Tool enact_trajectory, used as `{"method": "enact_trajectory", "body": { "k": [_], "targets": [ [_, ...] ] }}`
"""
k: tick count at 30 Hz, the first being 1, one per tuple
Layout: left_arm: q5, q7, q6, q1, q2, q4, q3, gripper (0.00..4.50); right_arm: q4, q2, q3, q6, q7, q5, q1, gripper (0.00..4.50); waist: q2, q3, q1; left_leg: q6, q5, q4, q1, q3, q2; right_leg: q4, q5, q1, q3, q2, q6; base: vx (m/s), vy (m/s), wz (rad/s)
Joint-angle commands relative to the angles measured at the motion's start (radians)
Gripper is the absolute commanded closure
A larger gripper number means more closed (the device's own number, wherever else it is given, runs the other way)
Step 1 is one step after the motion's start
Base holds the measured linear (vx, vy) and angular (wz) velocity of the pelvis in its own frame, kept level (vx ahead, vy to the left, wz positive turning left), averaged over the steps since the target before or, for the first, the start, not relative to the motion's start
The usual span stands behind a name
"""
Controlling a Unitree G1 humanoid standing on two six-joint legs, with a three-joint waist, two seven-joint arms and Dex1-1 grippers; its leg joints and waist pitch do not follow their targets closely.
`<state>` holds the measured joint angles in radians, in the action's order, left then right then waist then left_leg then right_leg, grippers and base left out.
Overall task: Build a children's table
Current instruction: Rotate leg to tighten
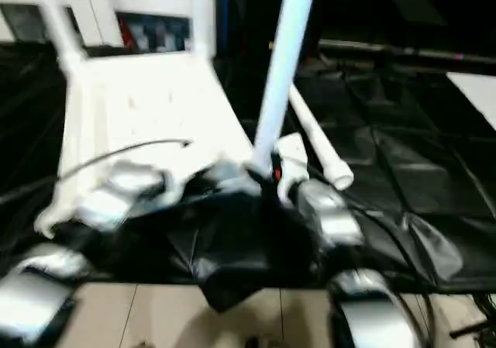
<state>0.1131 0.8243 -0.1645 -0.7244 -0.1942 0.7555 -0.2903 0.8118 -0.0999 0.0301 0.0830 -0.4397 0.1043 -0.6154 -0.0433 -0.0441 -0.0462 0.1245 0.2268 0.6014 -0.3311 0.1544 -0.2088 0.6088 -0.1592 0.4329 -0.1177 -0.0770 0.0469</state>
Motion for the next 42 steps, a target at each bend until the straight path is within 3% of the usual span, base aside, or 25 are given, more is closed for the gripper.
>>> {"method": "enact_trajectory", "body": {
  "k": [1,2,6,8,10,12,13,15,19,20,21,22,26,35,42],
  "targets": [
    [0.014,-0.153,-0.041,-0.041,0.050,0.045,0.025,4.50,0.107,0.054,0.010,0.054,0.130,-0.002,-0.011,1.75,0.004,0.061,-0.001,-0.052,0.103,-0.065,-0.018,0.013,0.000,-0.103,-0.444,-0.074,0.051,-0.058,0.068,0.000,0.000,0.00],
    [0.025,-0.203,-0.058,-0.059,0.096,0.063,0.024,4.50,0.146,0.089,0.003,0.037,0.173,-0.013,-0.044,1.75,0.008,0.063,-0.002,-0.051,0.100,-0.066,-0.015,0.012,-0.002,-0.102,-0.425,-0.073,0.051,-0.058,0.075,0.000,0.000,0.00],
    [0.020,-0.205,-0.052,-0.079,0.145,0.075,0.019,4.50,0.180,0.119,-0.016,-0.006,0.180,-0.040,-0.084,1.75,0.006,0.067,-0.004,-0.072,0.088,-0.064,-0.021,0.012,-0.002,-0.092,-0.350,-0.079,0.053,-0.059,0.099,0.000,0.000,0.00],
    [0.022,-0.194,-0.033,-0.084,0.146,0.080,0.014,4.50,0.183,0.120,-0.005,-0.022,0.154,-0.028,-0.097,1.20,0.007,0.068,-0.006,-0.090,0.067,-0.064,-0.024,0.010,-0.004,-0.083,-0.283,-0.083,0.054,-0.059,0.124,0.000,0.000,0.00],
    [0.023,-0.191,-0.026,-0.085,0.143,0.082,0.013,4.50,0.185,0.119,0.000,-0.027,0.147,-0.023,-0.102,1.04,0.008,0.067,-0.006,-0.095,0.075,-0.065,-0.024,0.011,-0.006,-0.080,-0.260,-0.083,0.055,-0.059,0.144,0.000,0.000,0.00],
    [0.021,-0.173,-0.006,-0.082,0.130,0.083,0.009,4.50,0.194,0.109,0.000,-0.044,0.126,-0.025,-0.111,1.01,0.009,0.065,-0.006,-0.098,0.098,-0.066,-0.023,0.011,-0.005,-0.084,-0.280,-0.084,0.054,-0.060,0.147,0.000,0.000,0.00],
    [0.022,-0.153,0.005,-0.076,0.116,0.079,0.008,4.50,0.188,0.096,-0.004,-0.056,0.095,-0.026,-0.112,0.67,0.009,0.064,-0.005,-0.097,0.114,-0.066,-0.023,0.011,-0.005,-0.088,-0.304,-0.084,0.053,-0.061,0.143,0.000,0.000,0.00],
    [0.017,-0.109,0.021,-0.065,0.091,0.069,0.009,4.50,0.172,0.067,-0.013,-0.074,0.018,-0.027,-0.106,0.58,0.008,0.064,-0.002,-0.103,0.122,-0.065,-0.025,0.011,-0.003,-0.090,-0.326,-0.086,0.053,-0.061,0.134,0.000,0.000,0.00],
    [-0.005,0.049,0.078,-0.027,0.007,0.028,-0.002,4.50,0.044,-0.044,-0.074,-0.057,-0.268,-0.008,-0.037,0.58,0.011,0.064,-0.005,-0.129,0.100,-0.064,-0.028,0.009,-0.004,-0.090,-0.305,-0.091,0.052,-0.060,0.133,0.000,0.000,0.00],
    [-0.010,0.075,0.077,-0.021,-0.004,0.020,-0.004,4.50,0.022,-0.062,-0.083,-0.053,-0.308,-0.003,-0.025,0.58,0.009,0.064,-0.003,-0.140,0.090,-0.063,-0.029,0.009,-0.008,-0.084,-0.272,-0.090,0.056,-0.062,0.151,0.000,0.000,0.00],
    [-0.015,0.096,0.075,-0.016,-0.014,0.013,-0.005,4.50,0.004,-0.076,-0.091,-0.049,-0.341,0.001,-0.016,0.58,0.010,0.065,-0.003,-0.140,0.085,-0.064,-0.031,0.009,-0.008,-0.082,-0.264,-0.092,0.055,-0.061,0.154,0.000,0.000,0.00],
    [-0.027,0.134,0.095,-0.007,-0.029,-0.001,-0.005,4.50,-0.023,-0.099,-0.101,-0.039,-0.386,0.008,-0.003,0.58,0.014,0.065,-0.004,-0.139,0.085,-0.064,-0.026,0.009,-0.010,-0.082,-0.254,-0.088,0.055,-0.061,0.164,0.000,0.000,0.00],
    [-0.065,0.270,0.125,0.022,-0.083,-0.046,-0.011,4.50,-0.103,-0.166,-0.121,-0.023,-0.538,0.024,0.032,0.58,0.014,0.064,-0.005,-0.134,0.100,-0.064,-0.024,0.010,-0.012,-0.080,-0.254,-0.089,0.056,-0.061,0.181,0.000,0.000,0.00],
    [-0.087,0.371,0.141,0.051,-0.135,-0.081,-0.003,4.50,-0.168,-0.221,-0.150,-0.008,-0.626,0.021,0.060,0.58,0.019,0.063,-0.021,-0.104,0.084,-0.067,-0.020,0.012,-0.016,-0.075,-0.239,-0.086,0.058,-0.061,0.183,0.000,0.000,0.00],
    [-0.086,0.377,0.137,0.054,-0.144,-0.088,0.006,4.50,-0.177,-0.217,-0.154,0.003,-0.635,0.018,0.066,1.17,0.017,0.064,-0.022,-0.096,0.074,-0.066,-0.022,0.012,-0.014,-0.077,-0.257,-0.087,0.058,-0.061,0.161,0.000,0.000,0.00]
  ]
}}
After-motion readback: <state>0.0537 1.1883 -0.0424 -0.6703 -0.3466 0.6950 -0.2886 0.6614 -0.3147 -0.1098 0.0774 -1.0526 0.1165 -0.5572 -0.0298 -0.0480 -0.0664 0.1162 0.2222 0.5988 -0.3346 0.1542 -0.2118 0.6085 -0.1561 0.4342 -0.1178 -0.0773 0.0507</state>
